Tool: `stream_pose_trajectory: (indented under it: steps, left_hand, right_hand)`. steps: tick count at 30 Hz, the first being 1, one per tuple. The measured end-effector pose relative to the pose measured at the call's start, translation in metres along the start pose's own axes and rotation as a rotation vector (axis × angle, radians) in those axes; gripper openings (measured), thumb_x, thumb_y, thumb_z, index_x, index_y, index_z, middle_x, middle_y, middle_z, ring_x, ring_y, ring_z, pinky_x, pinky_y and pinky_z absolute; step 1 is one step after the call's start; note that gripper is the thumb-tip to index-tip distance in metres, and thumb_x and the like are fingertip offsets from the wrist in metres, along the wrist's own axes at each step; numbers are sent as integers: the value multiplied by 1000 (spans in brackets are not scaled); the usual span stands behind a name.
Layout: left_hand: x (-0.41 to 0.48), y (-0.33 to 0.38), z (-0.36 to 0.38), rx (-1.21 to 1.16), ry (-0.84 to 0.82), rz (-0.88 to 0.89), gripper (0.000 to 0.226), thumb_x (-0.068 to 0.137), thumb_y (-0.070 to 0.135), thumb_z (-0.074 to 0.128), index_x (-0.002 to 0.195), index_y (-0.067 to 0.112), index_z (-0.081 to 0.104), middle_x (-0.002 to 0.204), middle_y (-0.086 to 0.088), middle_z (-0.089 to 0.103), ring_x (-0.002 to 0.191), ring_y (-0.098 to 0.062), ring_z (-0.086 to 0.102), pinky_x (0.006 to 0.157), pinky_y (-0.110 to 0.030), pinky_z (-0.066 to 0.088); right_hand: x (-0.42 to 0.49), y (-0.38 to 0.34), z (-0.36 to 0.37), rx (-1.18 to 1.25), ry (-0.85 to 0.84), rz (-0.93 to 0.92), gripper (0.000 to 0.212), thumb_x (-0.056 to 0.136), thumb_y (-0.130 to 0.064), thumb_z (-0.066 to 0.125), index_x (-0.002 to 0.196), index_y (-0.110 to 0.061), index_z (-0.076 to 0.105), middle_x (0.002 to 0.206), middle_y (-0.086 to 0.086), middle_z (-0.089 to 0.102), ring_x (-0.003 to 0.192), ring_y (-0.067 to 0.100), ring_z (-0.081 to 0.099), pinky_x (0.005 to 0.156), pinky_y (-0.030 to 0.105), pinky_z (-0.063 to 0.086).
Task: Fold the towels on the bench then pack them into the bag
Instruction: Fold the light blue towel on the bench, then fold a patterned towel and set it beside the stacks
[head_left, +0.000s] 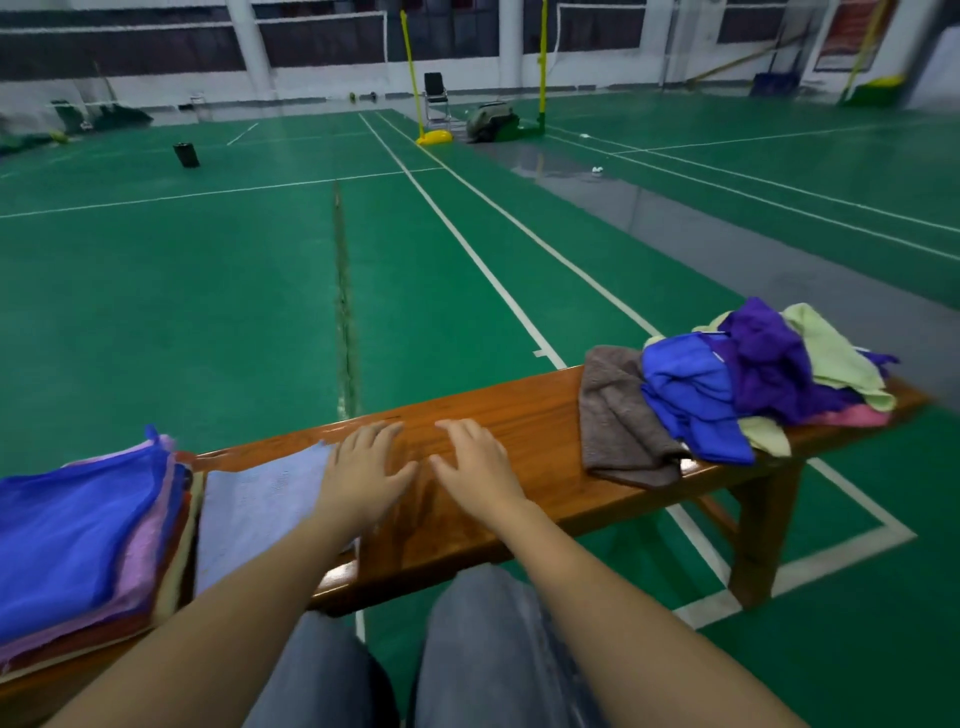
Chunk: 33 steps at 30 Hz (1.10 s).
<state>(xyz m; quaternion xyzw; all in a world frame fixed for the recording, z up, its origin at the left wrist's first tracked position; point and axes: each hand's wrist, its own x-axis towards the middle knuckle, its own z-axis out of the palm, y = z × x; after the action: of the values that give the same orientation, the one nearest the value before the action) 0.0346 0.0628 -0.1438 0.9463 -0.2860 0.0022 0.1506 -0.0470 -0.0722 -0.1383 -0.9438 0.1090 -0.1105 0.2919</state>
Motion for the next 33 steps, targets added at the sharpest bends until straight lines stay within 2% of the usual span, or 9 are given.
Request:
stream_pose_trajectory:
  steps: [5, 7, 9, 11, 14, 18, 27, 33]
  left_hand:
    - [12, 66, 29, -54, -73, 120, 59, 94, 48, 43, 146, 29, 25, 152, 4, 26, 141, -18, 21, 117, -40, 12]
    - [12, 84, 40, -82, -124, 145, 59, 94, 48, 42, 147, 29, 23, 154, 5, 23, 142, -17, 18, 118, -42, 8]
    - [12, 97, 51, -98, -186, 163, 60, 95, 51, 40, 148, 31, 19, 155, 6, 19, 144, -17, 13, 118, -44, 4]
    - [11, 105, 62, -92, -248, 164, 62, 95, 53, 37, 149, 34, 14, 158, 6, 12, 145, -18, 6, 118, -46, 0]
    - [9, 110, 75, -58, -348, 135, 65, 94, 58, 31, 149, 37, 4, 159, 5, -2, 146, -20, -6, 117, -47, -6]
    - [10, 110, 81, 19, -390, 106, 67, 92, 65, 23, 149, 38, 1, 159, 4, -10, 145, -20, -12, 115, -47, -10]
    - [10, 109, 81, -90, -366, 83, 62, 93, 62, 22, 149, 38, 9, 159, 7, -4, 146, -16, -9, 115, -44, -10]
    - [6, 107, 73, -412, -254, 25, 54, 98, 49, 31, 148, 31, 20, 156, 4, 19, 145, -13, 8, 116, -38, -4]
  right_hand:
    - [-8, 65, -51, -186, 273, 116, 41, 95, -30, 48, 134, -18, 43, 135, -1, 46, 128, 16, 38, 110, 34, 28]
    - [-12, 92, -64, -295, 294, 201, 44, 94, -35, 50, 134, -20, 42, 140, 1, 43, 134, 18, 33, 115, 39, 23]
    - [-20, 115, -71, -344, 186, 320, 58, 91, -47, 51, 140, -21, 35, 149, 5, 34, 141, 22, 23, 118, 44, 14]
    - [-30, 134, -73, -349, 0, 415, 76, 86, -61, 49, 147, -22, 24, 155, 6, 21, 145, 24, 13, 117, 46, 7]
    - [-40, 148, -71, -374, -143, 424, 85, 82, -70, 46, 150, -26, 18, 158, 4, 13, 146, 23, 6, 117, 45, 3]
    - [-39, 151, -71, -356, -91, 398, 76, 84, -67, 47, 147, -30, 27, 157, 1, 19, 145, 22, 11, 117, 43, 7]
    - [-43, 136, -61, -272, -11, 328, 42, 95, -47, 43, 135, -34, 48, 148, 1, 36, 138, 20, 26, 115, 40, 17]
    - [-48, 115, -43, -237, -22, 236, 39, 95, -44, 44, 132, -35, 53, 145, 0, 40, 136, 19, 29, 113, 37, 19]
